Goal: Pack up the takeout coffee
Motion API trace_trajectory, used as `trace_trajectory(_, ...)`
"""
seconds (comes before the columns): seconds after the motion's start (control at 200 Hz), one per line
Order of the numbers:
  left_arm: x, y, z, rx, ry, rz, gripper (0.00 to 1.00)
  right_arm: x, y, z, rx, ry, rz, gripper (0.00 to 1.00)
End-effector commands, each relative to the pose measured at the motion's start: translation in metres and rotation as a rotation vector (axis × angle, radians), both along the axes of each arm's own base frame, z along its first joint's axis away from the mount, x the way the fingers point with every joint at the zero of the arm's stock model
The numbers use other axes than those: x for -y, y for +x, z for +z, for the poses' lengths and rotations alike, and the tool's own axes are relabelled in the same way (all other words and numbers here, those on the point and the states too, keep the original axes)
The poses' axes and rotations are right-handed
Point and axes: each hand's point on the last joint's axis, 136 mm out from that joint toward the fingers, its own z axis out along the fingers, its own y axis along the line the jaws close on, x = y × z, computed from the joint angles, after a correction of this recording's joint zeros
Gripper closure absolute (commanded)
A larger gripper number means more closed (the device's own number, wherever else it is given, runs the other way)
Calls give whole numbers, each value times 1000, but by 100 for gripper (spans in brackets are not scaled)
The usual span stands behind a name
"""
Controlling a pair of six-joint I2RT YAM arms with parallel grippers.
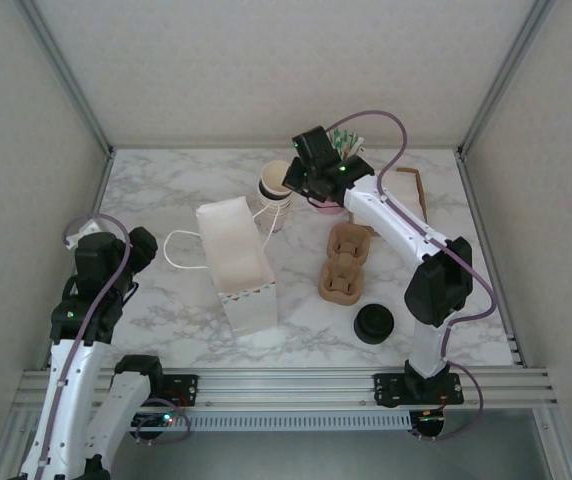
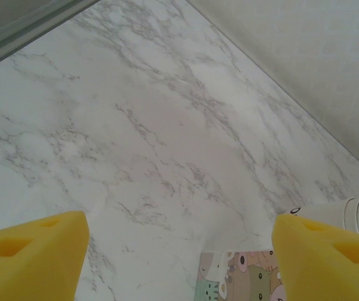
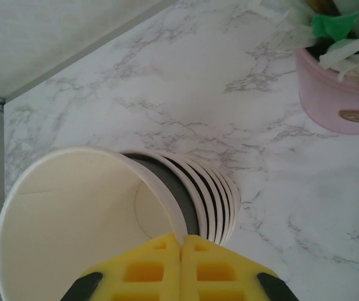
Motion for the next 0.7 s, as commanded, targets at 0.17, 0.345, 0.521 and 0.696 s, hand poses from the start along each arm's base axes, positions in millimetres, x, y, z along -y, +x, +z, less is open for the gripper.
trace_trajectory(0.17,-6,1,-1,5,3,34,24,-4,2,32,53,-10,29,100)
trace_trajectory(0.345,-6,0,-1,5,3,34,24,-2,1,54,87,-16,46,100)
trace_trajectory(0.521,-6,0,-2,3,-4,32,24,4,-5,91,148,-11,67,100)
trace_trajectory(0.696,-3,2,-2,5,-15,18,23,27,-23,135,238,-34,69,100)
